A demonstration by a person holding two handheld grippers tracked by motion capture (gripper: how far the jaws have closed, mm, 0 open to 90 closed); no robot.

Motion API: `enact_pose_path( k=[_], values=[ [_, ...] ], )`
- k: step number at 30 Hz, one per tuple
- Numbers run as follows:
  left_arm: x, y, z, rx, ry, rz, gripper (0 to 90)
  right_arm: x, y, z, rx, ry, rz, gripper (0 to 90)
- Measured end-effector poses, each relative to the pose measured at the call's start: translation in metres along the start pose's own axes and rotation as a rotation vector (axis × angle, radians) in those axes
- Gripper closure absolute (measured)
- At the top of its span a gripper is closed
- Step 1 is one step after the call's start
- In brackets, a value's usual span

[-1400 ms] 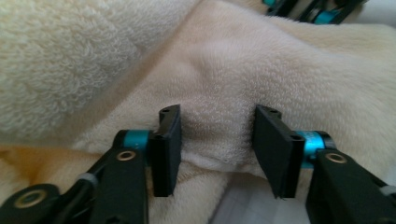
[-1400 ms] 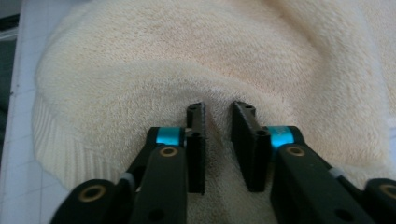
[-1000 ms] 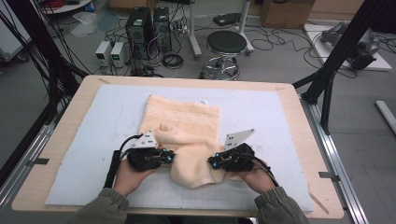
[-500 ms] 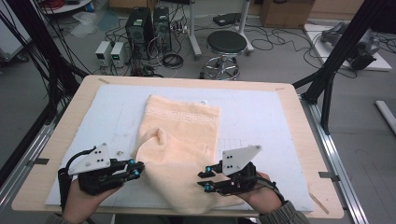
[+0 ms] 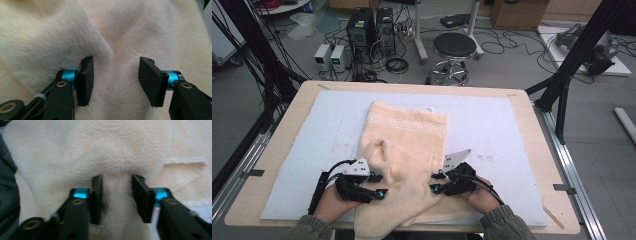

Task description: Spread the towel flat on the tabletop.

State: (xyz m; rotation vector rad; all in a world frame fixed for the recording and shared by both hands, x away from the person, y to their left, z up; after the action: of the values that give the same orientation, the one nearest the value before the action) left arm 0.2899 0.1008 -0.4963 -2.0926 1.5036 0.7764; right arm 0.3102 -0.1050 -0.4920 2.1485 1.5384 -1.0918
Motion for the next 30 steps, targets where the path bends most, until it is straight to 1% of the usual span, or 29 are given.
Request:
enact_pose_path(
  k=[1, 2, 3, 4, 5, 7, 8, 9, 10, 11, 12, 14, 15, 16, 17, 18, 19, 20, 21, 22, 23, 24, 25, 26, 27, 28, 29, 30],
  values=[
    [0.001, 0.002, 0.001, 0.036, -0.003, -0.028, 58.6, 0.000, -0.002, 0.000, -0.013, -0.001, -0.005, 73.7],
    [0.001, 0.003, 0.001, 0.052, -0.001, -0.046, 65.2, -0.001, -0.005, 0.000, -0.021, 0.001, -0.011, 77.1],
    [-0.001, 0.005, 0.002, 0.047, -0.009, -0.029, 75.3, -0.003, -0.008, 0.000, -0.022, 0.004, -0.022, 78.1],
    [-0.004, 0.006, 0.002, 0.047, -0.020, -0.031, 80.6, -0.005, -0.010, 0.000, -0.013, 0.000, -0.034, 78.8],
    [-0.008, 0.009, 0.002, 0.050, -0.019, -0.030, 82.5, -0.007, -0.017, 0.001, -0.006, -0.002, -0.056, 79.3],
    [-0.021, 0.018, 0.000, 0.056, 0.006, -0.024, 83.5, -0.014, -0.031, 0.003, -0.020, 0.002, -0.080, 79.4],
    [-0.027, 0.021, -0.001, 0.061, 0.020, -0.029, 83.7, -0.019, -0.039, 0.003, -0.027, 0.006, -0.091, 79.6],
    [-0.037, 0.026, -0.003, 0.061, 0.043, -0.034, 83.8, -0.022, -0.046, 0.003, -0.038, 0.010, -0.098, 79.5],
    [-0.051, 0.033, -0.005, 0.056, 0.076, -0.039, 83.8, -0.028, -0.055, 0.003, -0.053, 0.017, -0.103, 79.5],
    [-0.060, 0.036, -0.007, 0.055, 0.091, -0.043, 83.8, -0.035, -0.067, 0.002, -0.064, 0.031, -0.124, 79.5],
    [-0.071, 0.042, -0.009, 0.058, 0.109, -0.052, 83.8, -0.040, -0.074, 0.001, -0.062, 0.038, -0.133, 79.5],
    [-0.093, 0.055, -0.011, 0.067, 0.135, -0.053, 83.8, -0.052, -0.096, -0.001, -0.093, 0.056, -0.154, 78.7],
    [-0.105, 0.063, -0.013, 0.077, 0.142, -0.047, 83.8, -0.058, -0.108, -0.003, -0.113, 0.061, -0.167, 76.8],
    [-0.110, 0.068, -0.014, 0.081, 0.149, -0.043, 83.7, -0.065, -0.122, -0.006, -0.136, 0.072, -0.181, 72.3],
    [-0.119, 0.074, -0.016, 0.093, 0.159, -0.038, 82.9, -0.069, -0.127, -0.008, -0.154, 0.081, -0.180, 68.4],
    [-0.122, 0.076, -0.017, 0.096, 0.163, -0.045, 80.0, -0.074, -0.133, -0.012, -0.174, 0.087, -0.176, 66.5],
    [-0.126, 0.075, -0.019, 0.088, 0.178, -0.060, 73.7, -0.076, -0.133, -0.015, -0.182, 0.097, -0.170, 64.9],
    [-0.128, 0.071, -0.021, 0.079, 0.195, -0.062, 66.8, -0.078, -0.129, -0.019, -0.184, 0.114, -0.152, 62.9],
    [-0.129, 0.064, -0.022, 0.075, 0.217, -0.081, 64.8, -0.078, -0.121, -0.023, -0.170, 0.129, -0.140, 61.9],
    [-0.127, 0.055, -0.022, 0.062, 0.234, -0.103, 63.1, -0.078, -0.109, -0.028, -0.146, 0.147, -0.130, 60.8],
    [-0.124, 0.046, -0.021, 0.047, 0.241, -0.120, 60.7, -0.075, -0.097, -0.032, -0.127, 0.167, -0.108, 60.4],
    [-0.118, 0.034, -0.019, 0.038, 0.234, -0.143, 59.0, -0.070, -0.084, -0.035, -0.125, 0.170, -0.077, 59.6],
    [-0.113, 0.026, -0.016, 0.029, 0.225, -0.165, 58.1, -0.064, -0.069, -0.038, -0.118, 0.164, -0.029, 57.5],
    [-0.105, 0.013, -0.011, 0.015, 0.206, -0.189, 57.2, -0.058, -0.057, -0.040, -0.111, 0.156, 0.003, 56.1],
    [-0.097, 0.000, -0.006, -0.015, 0.196, -0.200, 55.1, -0.049, -0.042, -0.042, -0.095, 0.140, 0.033, 54.5],
    [-0.090, -0.013, -0.001, -0.054, 0.195, -0.213, 52.4, -0.039, -0.027, -0.045, -0.083, 0.137, 0.050, 52.8],
    [-0.083, -0.025, 0.004, -0.077, 0.181, -0.228, 50.2, -0.030, -0.014, -0.048, -0.055, 0.133, 0.058, 50.3],
    [-0.077, -0.036, 0.009, -0.093, 0.168, -0.253, 48.9, -0.021, -0.001, -0.051, -0.025, 0.131, 0.077, 49.4]
  ],
)
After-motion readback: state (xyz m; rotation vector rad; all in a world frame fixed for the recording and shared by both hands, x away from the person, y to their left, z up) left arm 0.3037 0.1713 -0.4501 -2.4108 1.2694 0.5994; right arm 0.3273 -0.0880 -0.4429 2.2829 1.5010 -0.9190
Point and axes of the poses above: each handheld gripper's, and its own axes: x roughly forward along the jaws, z roughly out of its underside, y roughly to its right, the point moved 9 cm from there along x, roughly forward along the jaws, and after that the axes turned 12 degrees about x, right-handed, at the moved point
